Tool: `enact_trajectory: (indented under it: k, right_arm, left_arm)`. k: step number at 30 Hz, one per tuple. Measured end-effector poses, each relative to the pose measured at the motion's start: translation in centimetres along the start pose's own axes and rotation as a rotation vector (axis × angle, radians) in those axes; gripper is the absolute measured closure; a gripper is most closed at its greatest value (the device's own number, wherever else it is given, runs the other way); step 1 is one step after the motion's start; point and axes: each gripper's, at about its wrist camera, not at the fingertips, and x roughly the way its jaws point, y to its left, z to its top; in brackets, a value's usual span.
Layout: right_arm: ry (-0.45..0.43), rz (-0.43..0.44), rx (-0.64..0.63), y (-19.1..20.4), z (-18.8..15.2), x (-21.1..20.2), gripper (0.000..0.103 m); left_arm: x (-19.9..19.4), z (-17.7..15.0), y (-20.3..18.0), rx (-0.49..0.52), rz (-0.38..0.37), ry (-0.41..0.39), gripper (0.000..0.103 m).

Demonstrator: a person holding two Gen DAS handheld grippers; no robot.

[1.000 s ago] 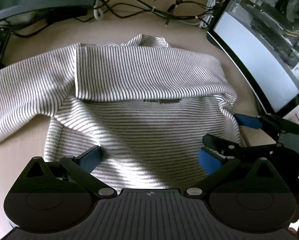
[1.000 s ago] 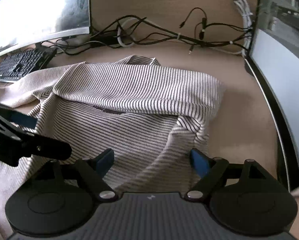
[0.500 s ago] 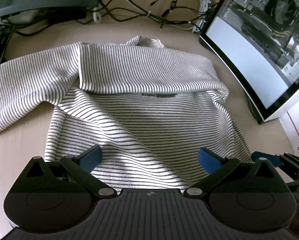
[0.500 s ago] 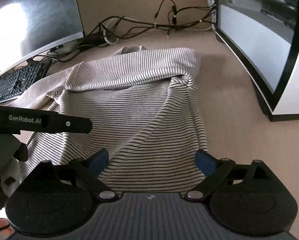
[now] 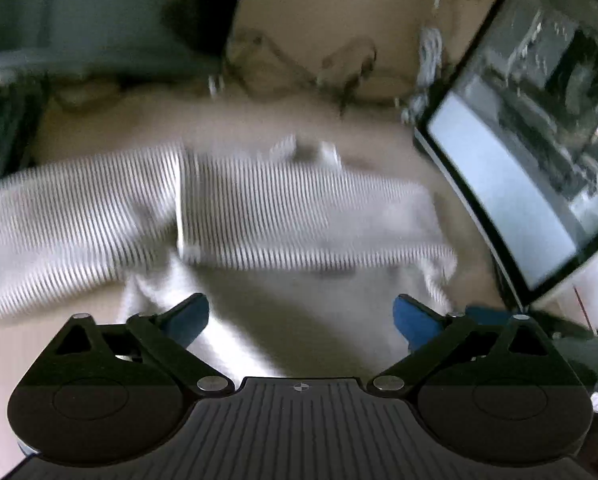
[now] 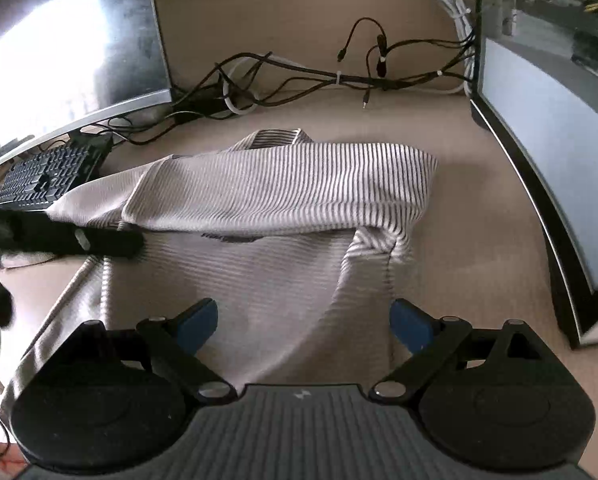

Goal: Fold clothes
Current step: 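Grasp the sleeve by the keyboard with the left gripper and fold it across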

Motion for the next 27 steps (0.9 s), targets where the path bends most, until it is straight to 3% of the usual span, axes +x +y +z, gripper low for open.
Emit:
enact_trajectory:
  k: [1,2,7,10,16,18,20,24,27]
  right_arm:
    - [0.001,0.009,-0.015,0.0,0.3,0.3,0.009]
    - [0.002,0.019,-0.031,0.0,0.6,0.5,0.009]
    - [0.039,0.068,-0.070,0.3,0.9,2.0,0.009]
    - [0.058,0.081,-0.101,0.7,0.6,2.6,0.002]
    - [0.064,0.096,-0.183,0.9,0.7,3.2,0.000]
    - [0.063,0.103,-0.196,0.8,0.7,3.2,0.000]
    - [0.062,0.108,-0.207,0.6,0.8,3.2,0.000]
    - [0.061,0.115,-0.212,0.3,1.0,3.3,0.000]
    - [0.061,0.120,-0.209,0.1,1.0,3.3,0.000]
  left_arm:
    - [-0.1,0.6,0.2,-0.003,0.021,-0.019,0.020]
    - [-0.1,1.2,0.5,-0.010,0.047,-0.032,0.024]
    - [2.0,3.5,2.9,-0.057,0.197,-0.031,0.024]
    - [3.7,4.1,3.5,-0.067,0.224,-0.007,0.026]
    - [6.6,3.3,3.2,-0.046,0.249,0.053,0.041]
    - [6.7,2.9,2.7,-0.011,0.275,0.035,0.050]
    - [6.6,2.7,2.4,0.018,0.286,0.018,0.083]
    - [6.2,2.8,1.8,0.051,0.303,-0.011,0.094]
    - [5.6,2.9,1.5,0.089,0.318,-0.036,0.096]
